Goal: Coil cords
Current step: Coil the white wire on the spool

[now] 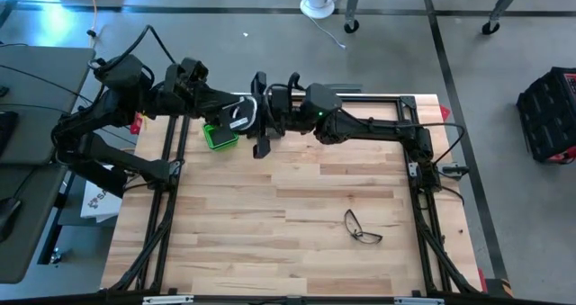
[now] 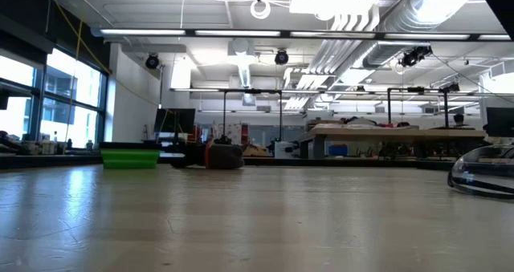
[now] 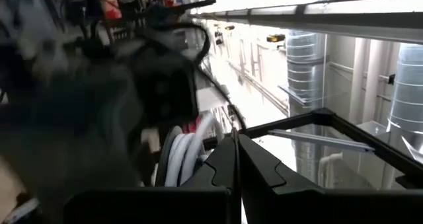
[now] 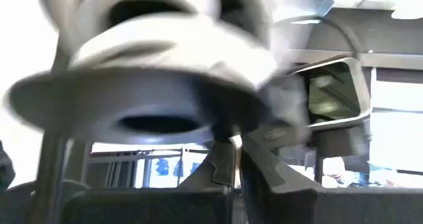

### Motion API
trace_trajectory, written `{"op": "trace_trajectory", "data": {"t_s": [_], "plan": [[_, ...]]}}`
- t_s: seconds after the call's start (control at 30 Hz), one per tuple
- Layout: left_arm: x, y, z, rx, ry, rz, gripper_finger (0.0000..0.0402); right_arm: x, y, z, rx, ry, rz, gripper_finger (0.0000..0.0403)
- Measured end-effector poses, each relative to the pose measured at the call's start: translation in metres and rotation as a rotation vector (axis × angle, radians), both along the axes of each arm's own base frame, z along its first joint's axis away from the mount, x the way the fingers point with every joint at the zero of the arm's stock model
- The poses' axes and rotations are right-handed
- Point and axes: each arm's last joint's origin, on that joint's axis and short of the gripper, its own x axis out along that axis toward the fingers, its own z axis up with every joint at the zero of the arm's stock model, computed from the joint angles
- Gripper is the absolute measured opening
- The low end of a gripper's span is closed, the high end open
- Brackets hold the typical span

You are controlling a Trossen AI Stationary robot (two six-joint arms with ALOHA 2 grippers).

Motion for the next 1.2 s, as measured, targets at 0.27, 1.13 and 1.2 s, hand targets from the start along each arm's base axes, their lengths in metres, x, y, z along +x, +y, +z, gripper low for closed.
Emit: {"op": "trace_trajectory", "data": {"t_s": [0.27,1.13,1.2], "plan": [[-0.001,-0.007,-0.001,-0.024,0.020,-0.040,0.0000,-0.001,-0.010,0.001,0.022,-0.005,-0.009,0.0000],[-0.056,-0.002,-0.019,0.157,0.265,0.108,0.0000,0.001,-0.055,-0.016,-0.019,0.180,-0.033,0.0000],[-0.056,-0.001,-0.022,0.184,0.301,0.114,0.0000,0.002,-0.058,-0.019,-0.029,0.206,-0.034,0.0000]]}}
